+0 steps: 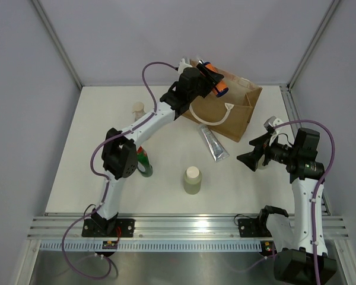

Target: Place the personal care products into the canvas bag

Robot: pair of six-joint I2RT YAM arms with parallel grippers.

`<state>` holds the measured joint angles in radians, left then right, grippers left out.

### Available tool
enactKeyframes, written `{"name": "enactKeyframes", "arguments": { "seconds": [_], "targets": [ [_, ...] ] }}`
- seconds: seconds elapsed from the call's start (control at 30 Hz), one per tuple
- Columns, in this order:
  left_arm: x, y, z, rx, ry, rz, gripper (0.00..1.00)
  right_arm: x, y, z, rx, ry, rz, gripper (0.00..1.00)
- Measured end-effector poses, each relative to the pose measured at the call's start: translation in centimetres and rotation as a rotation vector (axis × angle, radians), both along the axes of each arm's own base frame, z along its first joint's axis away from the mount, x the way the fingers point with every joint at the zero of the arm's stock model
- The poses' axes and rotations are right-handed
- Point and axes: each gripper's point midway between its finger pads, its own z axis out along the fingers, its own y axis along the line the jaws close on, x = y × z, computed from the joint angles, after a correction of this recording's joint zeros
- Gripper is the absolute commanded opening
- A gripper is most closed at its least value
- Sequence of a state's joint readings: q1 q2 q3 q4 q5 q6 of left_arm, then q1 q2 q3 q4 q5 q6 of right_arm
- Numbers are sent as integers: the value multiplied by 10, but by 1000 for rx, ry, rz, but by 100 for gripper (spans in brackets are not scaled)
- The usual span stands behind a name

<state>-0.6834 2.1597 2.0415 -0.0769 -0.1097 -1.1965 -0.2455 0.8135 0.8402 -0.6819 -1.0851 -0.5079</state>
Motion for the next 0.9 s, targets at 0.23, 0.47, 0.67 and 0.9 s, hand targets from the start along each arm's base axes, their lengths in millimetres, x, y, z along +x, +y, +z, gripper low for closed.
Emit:
{"name": "enactKeyframes", "arguments": {
  "seconds": [0.23,0.47,0.67,0.9],
  "targets": [
    [-11,-10,-12,65,-16,5,54,1,-1,1,6,0,-8,100],
    [-21,-15,-25,132,0,-19,70,2,-1,1,7,-1,-9,99],
    [-19,-16,-15,122,-27,-21,75,2,-1,2,7,-5,-10,99],
    [-18,-18,-9,106,-55,-23,75,3,-3,2,7,-6,-17,100]
  ]
}}
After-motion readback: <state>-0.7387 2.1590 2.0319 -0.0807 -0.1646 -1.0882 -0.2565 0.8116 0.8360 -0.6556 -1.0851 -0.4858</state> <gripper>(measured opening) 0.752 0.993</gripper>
